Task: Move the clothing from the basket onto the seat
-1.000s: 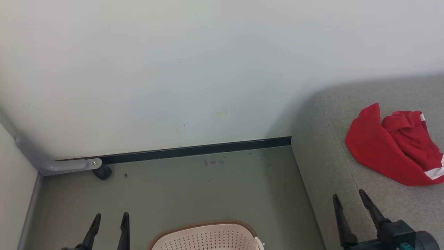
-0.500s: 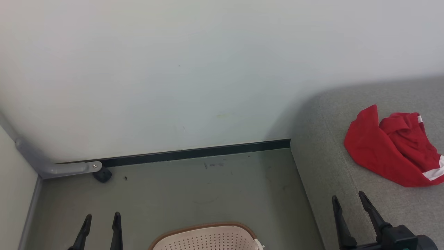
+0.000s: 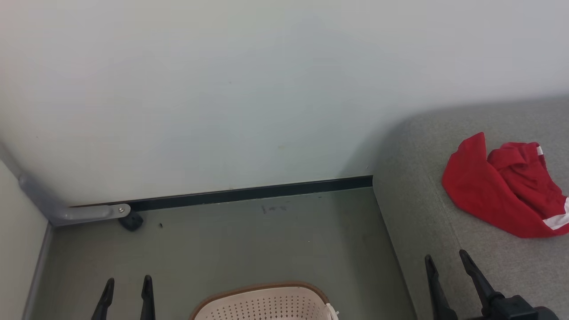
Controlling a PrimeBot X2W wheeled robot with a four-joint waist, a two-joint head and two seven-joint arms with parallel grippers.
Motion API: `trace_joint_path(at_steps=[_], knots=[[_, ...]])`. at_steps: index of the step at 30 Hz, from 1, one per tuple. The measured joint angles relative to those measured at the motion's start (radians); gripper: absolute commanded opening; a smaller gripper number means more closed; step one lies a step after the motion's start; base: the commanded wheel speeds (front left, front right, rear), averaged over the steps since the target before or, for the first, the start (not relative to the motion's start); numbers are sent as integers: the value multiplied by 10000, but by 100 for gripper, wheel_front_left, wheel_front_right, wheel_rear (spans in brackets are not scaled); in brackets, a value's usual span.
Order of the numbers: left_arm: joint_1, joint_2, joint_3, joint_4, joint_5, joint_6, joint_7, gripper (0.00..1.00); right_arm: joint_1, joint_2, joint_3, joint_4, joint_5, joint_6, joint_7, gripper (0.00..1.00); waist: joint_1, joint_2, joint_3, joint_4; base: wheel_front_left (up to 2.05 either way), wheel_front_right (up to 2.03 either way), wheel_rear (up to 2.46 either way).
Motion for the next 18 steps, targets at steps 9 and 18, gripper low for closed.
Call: trace_joint_path(at_steps=[9,18], knots=[[-374,100,-123,-230,311,8,224,100,-443,-121,-180,-462,-17,0,0,100,0,0,672,38,0,0,0],[-1708,232,-562,-33,477,-222,848,100,-1714,-343,-456,-945,-105,6,0,100,2,1,1693,56,0,0,0]])
